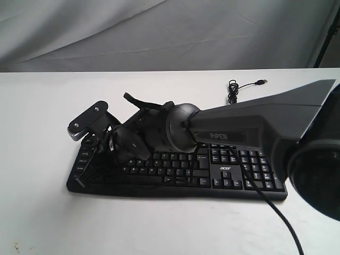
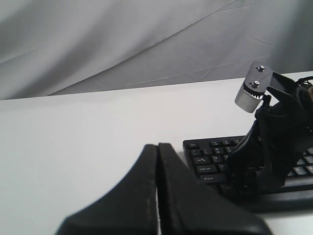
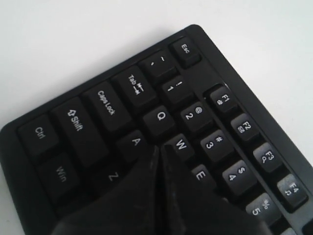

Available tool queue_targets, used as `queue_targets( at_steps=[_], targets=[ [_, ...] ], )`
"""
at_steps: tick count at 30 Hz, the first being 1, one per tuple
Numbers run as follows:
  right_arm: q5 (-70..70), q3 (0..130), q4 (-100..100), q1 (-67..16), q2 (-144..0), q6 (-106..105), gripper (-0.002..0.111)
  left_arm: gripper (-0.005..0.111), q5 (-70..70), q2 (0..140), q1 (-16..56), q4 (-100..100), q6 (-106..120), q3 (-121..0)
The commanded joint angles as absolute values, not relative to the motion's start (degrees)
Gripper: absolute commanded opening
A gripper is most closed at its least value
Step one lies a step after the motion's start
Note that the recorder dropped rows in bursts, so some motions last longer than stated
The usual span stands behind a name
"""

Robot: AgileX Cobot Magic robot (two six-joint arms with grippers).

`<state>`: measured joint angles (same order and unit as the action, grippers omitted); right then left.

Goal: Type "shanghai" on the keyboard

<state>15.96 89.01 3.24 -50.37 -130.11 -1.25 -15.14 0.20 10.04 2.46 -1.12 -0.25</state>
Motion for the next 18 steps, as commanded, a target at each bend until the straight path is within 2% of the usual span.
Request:
queue_targets(
  at_steps=[1,11,18],
  targets=[
    [16.1,89.1,3.9,-50.0,-130.2,-1.6,0.000,0.000,-14.9,0.0,10.2,2.5,-1.3,0.0],
    [18.2,88.0,6.9,-49.9,-125.9,-1.7,0.000,0.000,-14.9,0.0,10.2,2.5,-1.3,0.0],
    [14.5,73.5,5.9,-45.9,-116.3,0.5,0.000,0.000,-14.9,0.0,10.2,2.5,-1.3,0.0]
  ],
)
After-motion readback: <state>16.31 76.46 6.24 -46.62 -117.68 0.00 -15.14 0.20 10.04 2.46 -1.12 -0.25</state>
